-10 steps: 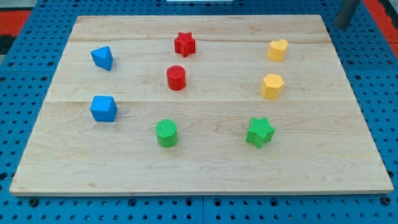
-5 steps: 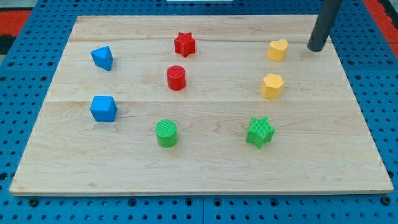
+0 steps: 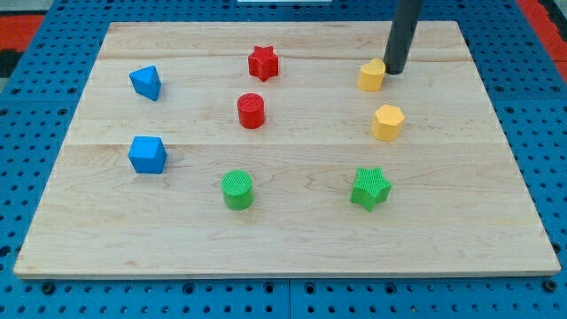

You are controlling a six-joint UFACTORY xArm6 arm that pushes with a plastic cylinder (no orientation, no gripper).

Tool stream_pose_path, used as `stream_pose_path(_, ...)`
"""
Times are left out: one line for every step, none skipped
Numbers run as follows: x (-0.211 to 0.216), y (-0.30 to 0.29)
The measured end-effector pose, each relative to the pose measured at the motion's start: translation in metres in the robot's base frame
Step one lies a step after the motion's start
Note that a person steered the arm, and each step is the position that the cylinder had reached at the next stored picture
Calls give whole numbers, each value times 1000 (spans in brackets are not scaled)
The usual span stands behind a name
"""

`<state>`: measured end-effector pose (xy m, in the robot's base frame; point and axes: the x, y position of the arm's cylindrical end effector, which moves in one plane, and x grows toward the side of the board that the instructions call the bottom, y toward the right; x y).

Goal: Move yellow heart towards center

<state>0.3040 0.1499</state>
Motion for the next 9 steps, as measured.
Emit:
stream_pose_path(7,-19)
stream_pose_path(9,-35)
stream_pose_path(9,-52)
stream_pose_path(20,-73)
stream_pose_path(39,-91)
stream_pose_path(49,-104)
stream_pose_path(56,-122)
stream_pose_path(66,-140)
stream_pose_path(59,-106)
